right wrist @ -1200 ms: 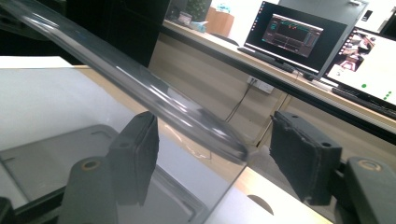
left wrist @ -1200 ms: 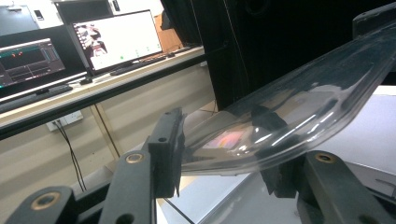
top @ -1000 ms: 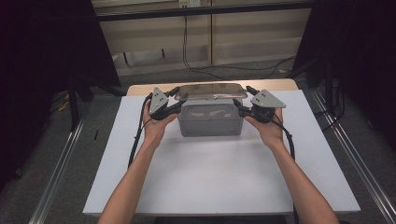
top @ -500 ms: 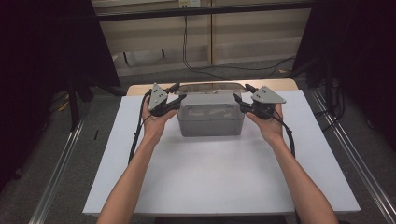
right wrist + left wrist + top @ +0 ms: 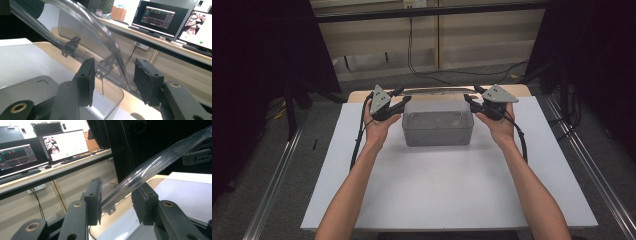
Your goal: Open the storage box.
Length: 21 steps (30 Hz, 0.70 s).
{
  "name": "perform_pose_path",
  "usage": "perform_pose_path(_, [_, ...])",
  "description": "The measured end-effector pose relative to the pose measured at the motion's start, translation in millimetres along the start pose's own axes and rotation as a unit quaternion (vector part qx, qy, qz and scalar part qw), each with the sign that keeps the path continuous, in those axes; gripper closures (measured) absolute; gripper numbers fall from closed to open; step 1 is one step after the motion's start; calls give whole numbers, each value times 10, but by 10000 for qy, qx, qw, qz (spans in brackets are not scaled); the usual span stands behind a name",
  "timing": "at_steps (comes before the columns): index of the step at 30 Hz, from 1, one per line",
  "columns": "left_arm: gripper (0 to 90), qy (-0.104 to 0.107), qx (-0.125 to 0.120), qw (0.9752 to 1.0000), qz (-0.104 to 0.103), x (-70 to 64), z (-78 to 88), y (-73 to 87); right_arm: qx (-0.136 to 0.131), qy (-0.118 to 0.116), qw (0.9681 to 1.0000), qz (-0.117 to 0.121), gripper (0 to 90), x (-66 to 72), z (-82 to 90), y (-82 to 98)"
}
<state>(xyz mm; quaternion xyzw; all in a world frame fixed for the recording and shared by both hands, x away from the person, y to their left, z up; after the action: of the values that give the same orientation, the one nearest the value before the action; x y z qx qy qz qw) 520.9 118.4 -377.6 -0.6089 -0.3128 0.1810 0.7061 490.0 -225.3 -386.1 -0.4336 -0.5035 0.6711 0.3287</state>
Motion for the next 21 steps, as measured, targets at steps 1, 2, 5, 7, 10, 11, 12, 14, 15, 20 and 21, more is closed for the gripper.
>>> perform_pose_path(1, [604, -1, -5, 10000, 0, 7, -2, -2, -13, -19, 10000, -28, 515, -3, -12, -9])
perform_pose_path(2, [604, -1, -5, 10000, 0, 7, -2, -2, -23, -33, 10000, -65, 521, -8, -26, -23])
perform_pose_path(5, [609, -27, -2, 10000, -5, 18, -11, -14, -57, -13, 10000, -40, 545, -15, -53, -37])
perform_pose_path(7, [611, -31, -13, 10000, -8, 24, -23, -19, -44, -4, 10000, -89, 567, -35, -72, -2])
perform_pose_path(10, [613, -55, -23, 10000, 20, 40, -36, -22, -80, -5, 9999, -135, 590, -51, -89, 17])
perform_pose_path(11, [614, -55, -23, 10000, 20, 40, -36, -22, -80, -5, 9999, -135, 590, -51, -89, 17])
perform_pose_path(12, [614, -66, -40, 10000, 45, 42, -44, -27, -108, -15, 9999, -131, 608, -59, -99, 13])
perform_pose_path(14, [615, -77, -28, 10000, 12, 47, -46, -31, -78, -37, 9999, -142, 609, -63, -107, 12])
perform_pose_path(15, [616, -75, -9, 10000, -1, 54, -47, -36, -52, -42, 9999, -99, 616, -72, -124, 8])
perform_pose_path(20, [617, -92, -62, 9999, 86, 70, -68, -31, -84, -69, 9999, -100, 645, -71, -149, 18])
perform_pose_path(21, [617, -92, -62, 9999, 86, 70, -68, -31, -85, -60, 9999, -112, 652, -73, -152, 22])
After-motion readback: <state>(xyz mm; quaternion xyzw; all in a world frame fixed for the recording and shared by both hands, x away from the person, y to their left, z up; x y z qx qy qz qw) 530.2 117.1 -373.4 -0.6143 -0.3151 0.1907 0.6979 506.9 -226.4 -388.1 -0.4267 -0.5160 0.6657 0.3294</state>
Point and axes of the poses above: each handheld gripper's, and its own axes: z roughly backward along the jaws, y roughly out of its underside, x roughly to its left, the point moved 1 cm from there along -z, roughly forward along the jaws, and after that the axes turned 3 degrees about y, right-handed, at the moved point
